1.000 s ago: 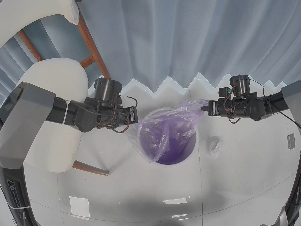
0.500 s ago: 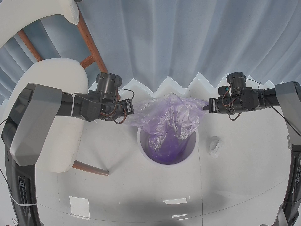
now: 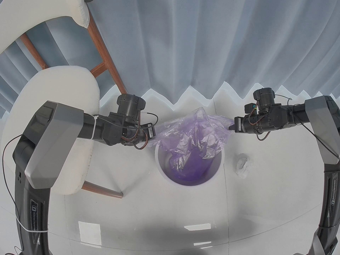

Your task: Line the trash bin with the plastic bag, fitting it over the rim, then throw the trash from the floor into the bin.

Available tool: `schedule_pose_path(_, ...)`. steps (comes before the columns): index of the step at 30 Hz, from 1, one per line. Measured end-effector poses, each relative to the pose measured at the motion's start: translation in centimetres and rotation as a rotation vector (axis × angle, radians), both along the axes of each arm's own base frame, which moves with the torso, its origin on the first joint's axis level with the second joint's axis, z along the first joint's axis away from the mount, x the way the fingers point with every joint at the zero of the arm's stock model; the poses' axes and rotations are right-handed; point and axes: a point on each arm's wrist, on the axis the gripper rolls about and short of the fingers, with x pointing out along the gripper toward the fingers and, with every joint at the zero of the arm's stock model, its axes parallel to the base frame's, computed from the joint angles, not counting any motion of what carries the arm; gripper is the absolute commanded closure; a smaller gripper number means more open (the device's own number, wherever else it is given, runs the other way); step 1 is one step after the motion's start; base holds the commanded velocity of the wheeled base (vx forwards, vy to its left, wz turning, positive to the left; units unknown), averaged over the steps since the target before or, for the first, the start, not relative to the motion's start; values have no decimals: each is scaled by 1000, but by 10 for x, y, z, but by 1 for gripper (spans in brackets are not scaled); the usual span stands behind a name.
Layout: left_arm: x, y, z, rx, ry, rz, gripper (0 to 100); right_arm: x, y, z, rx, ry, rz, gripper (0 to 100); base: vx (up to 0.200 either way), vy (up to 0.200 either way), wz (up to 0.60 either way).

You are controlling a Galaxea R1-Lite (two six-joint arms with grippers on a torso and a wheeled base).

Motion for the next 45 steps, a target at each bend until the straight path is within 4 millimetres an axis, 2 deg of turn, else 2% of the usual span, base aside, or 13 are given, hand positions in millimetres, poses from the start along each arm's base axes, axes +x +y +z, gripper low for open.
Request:
schedule_pose_path(3,1,-1,-3,-4,1,2,100,4,1,-1,3,-8,0,100,0,0,0)
schedule_pose_path(4,1,-1,-2,-5,1,3,100,4,1,0,4,-9,-1,0,0,0,0)
schedule_pose_path(6,1,-1,0,-9,-3,2,100,4,1,0,5,-10,-2,0,0,0,0)
schedule_pose_path(7,0,-1,1,-11,-5,0,0,4,1,0,6,-11,-3,0,0,0,0)
schedule_pose_path(12,-6,1,9,-14,-21,-10,0,-2,-5,5,15,-3,-21,0,0,0,0)
schedule_pose_path(16,-13,0,19,-27,-51,-13,0,-16,-8,12,35,23,-42,0,0,0,0)
schedule_pose_path(18,-23,3,27,-30,-52,-18,0,-31,-11,19,57,56,-62,0,0,0,0)
schedule_pose_path(21,-31,4,32,-31,-49,-24,0,-40,-12,24,74,69,-68,0,0,0,0)
schedule_pose_path(26,-61,12,45,-31,-25,-48,0,-71,-15,44,144,104,-88,0,0,0,0)
schedule_pose_path(32,-86,18,66,-54,-37,-64,0,-106,-21,61,226,120,-133,0,0,0,0)
schedule_pose_path(38,-103,7,81,-105,-50,-124,0,-123,-23,66,300,14,-153,0,0,0,0)
schedule_pose_path(42,-111,-8,92,-153,-103,-279,0,-142,-24,64,341,0,-178,0,0,0,0)
schedule_pose_path(45,-112,-15,97,-112,-187,-391,0,-156,-24,67,362,1,-183,0,0,0,0)
